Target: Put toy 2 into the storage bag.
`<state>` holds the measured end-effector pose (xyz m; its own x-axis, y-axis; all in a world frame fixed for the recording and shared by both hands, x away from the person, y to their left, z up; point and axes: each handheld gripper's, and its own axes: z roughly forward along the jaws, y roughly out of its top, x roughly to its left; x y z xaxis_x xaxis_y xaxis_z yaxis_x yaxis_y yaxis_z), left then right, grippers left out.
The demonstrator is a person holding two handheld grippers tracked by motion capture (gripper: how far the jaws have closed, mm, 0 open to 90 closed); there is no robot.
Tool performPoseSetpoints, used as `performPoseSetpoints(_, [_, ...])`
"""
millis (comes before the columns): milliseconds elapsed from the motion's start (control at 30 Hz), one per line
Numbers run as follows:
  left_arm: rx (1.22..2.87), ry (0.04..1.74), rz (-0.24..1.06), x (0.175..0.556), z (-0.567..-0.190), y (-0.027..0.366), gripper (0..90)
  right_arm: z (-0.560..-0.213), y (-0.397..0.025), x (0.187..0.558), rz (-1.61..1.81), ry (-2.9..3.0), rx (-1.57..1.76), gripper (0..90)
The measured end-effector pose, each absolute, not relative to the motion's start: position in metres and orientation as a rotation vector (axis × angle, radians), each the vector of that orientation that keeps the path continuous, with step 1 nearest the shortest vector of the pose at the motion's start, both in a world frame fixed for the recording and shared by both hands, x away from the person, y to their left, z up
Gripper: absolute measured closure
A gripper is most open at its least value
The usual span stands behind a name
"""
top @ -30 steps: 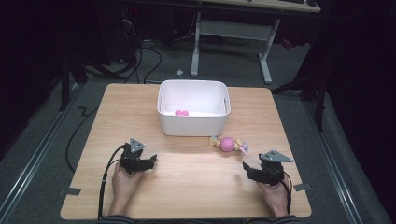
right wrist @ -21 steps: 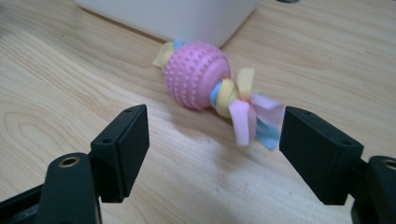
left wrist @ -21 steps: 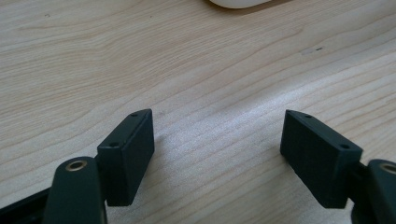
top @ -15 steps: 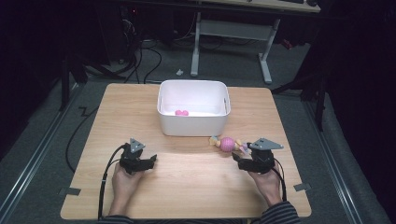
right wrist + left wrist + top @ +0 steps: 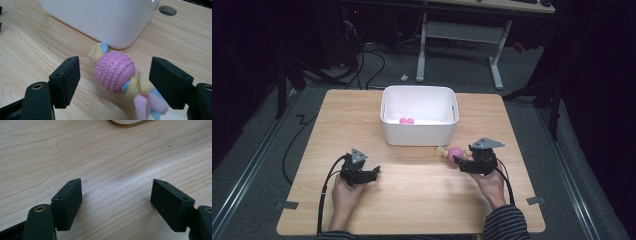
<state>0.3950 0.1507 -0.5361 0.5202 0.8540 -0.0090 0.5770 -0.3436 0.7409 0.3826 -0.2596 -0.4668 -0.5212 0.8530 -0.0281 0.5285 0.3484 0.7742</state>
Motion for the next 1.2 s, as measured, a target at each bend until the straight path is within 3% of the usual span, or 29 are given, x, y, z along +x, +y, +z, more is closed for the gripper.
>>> performPoseSetpoints(1200, [2.057, 1.16, 0.501, 0.395, -0.536, 0.151, 25.3, -0.502, -0.241, 0.426, 0.854, 2.304, 1.255, 23.0])
